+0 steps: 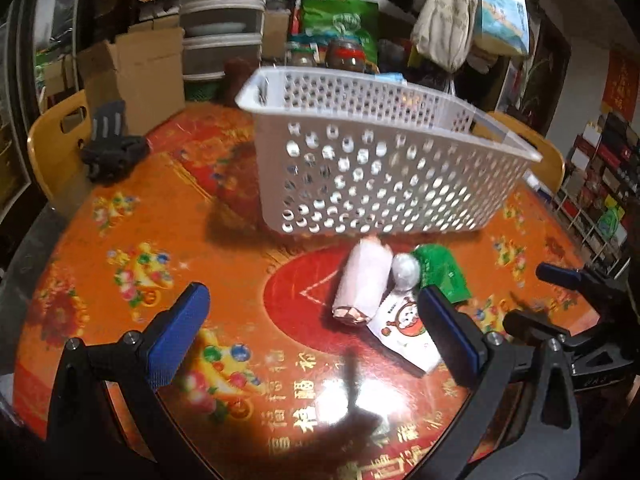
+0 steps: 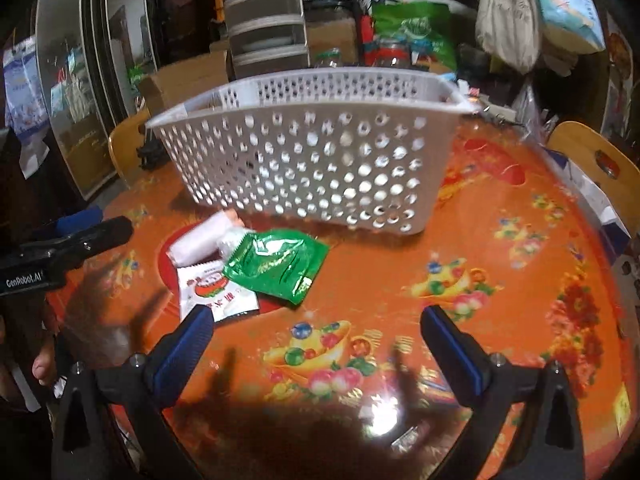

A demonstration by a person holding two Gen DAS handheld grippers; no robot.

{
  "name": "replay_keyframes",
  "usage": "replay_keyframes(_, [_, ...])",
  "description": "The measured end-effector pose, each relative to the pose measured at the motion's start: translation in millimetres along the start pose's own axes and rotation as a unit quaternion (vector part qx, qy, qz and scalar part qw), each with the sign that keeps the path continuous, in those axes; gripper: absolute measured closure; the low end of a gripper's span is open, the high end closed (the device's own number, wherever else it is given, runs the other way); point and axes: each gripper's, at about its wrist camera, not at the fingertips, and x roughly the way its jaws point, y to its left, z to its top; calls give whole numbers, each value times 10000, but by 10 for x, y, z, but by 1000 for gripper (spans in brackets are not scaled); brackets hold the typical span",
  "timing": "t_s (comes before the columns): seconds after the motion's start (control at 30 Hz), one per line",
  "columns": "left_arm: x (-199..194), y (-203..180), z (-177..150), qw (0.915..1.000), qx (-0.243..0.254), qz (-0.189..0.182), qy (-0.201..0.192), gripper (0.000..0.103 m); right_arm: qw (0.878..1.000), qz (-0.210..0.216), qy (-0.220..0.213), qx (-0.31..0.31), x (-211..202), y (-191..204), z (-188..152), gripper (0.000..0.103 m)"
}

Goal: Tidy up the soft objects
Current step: 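Withdraw both grippers from the basket back toward the remaining items, then grasp the pink-white roll with the left gripper while the right gripper grasps the green packet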

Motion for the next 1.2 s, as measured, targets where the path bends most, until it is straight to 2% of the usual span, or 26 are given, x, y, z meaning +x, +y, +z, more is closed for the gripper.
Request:
replay_keyframes(0.1, [263, -41, -1, 9998, 40, 38, 200, 1, 9998, -9, 154, -105, 162, 58, 8, 6])
replay_keyframes(0.27, [494, -110, 5, 9994, 108, 65, 335, 12, 9997, 92, 228, -6, 286, 60, 27, 7])
replay_keyframes(0.33, [541, -145, 11, 9992, 149, 74, 365, 21, 9997, 90, 219, 16, 290, 51, 30, 8])
replay_keyframes(0.47, [596, -228, 22, 9990, 254, 63, 368, 34, 9997, 61, 214, -36, 320, 78, 53, 8])
replay_keyframes(0.57, [599, -299, 38, 9987, 371, -44, 356, 53, 9996, 69, 256, -102, 385, 118, 82, 8])
replay_keyframes(0.6, [599, -325, 33, 9985, 406, -82, 364, 65, 9995, 54, 284, -134, 411, 137, 99, 8])
replay_keyframes(0.63, [608, -330, 29, 9983, 422, -109, 391, 71, 9994, 58, 294, -161, 427, 151, 112, 8])
replay_keyframes(0.83, [614, -198, 31, 9986, 151, -332, 373, 72, 9989, 42, 411, -242, 581, 232, 214, 9])
replay_keyframes(0.93, [626, -178, 35, 9986, 121, -366, 373, 72, 9981, 135, 581, -180, 675, 245, 265, 13])
replay_keyframes(1.2, [620, -151, 34, 9984, 73, -413, 385, 72, 9965, -50, 696, -452, 856, 376, 387, 15])
